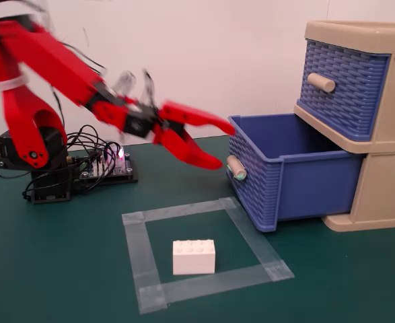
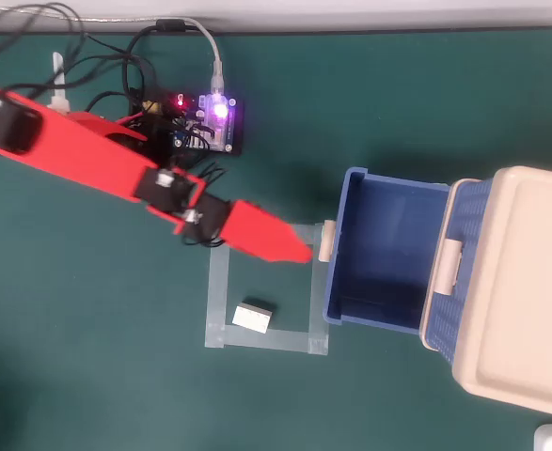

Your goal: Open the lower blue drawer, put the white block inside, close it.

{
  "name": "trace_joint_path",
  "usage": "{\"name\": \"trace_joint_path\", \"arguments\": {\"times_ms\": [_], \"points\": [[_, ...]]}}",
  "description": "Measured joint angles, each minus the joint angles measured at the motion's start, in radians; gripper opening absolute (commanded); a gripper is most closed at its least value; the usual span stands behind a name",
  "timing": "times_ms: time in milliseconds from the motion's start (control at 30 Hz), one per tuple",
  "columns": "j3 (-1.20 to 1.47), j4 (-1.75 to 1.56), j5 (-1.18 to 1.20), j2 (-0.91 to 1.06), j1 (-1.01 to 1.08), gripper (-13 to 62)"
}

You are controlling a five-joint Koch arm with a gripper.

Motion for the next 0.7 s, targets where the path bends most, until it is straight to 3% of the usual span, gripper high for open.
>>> {"name": "trace_joint_path", "arguments": {"times_ms": [67,167,267,333,533,700], "points": [[-0.074,0.288,0.0,0.123,0.041,34.1],[-0.457,0.902,0.0,0.166,0.127,34.1],[-0.885,1.493,0.003,-0.057,0.285,33.9],[-1.104,1.72,0.046,-0.236,0.359,33.8],[-1.335,1.818,0.492,-0.569,0.41,33.7],[-1.41,1.81,0.614,-0.727,0.489,33.6]]}}
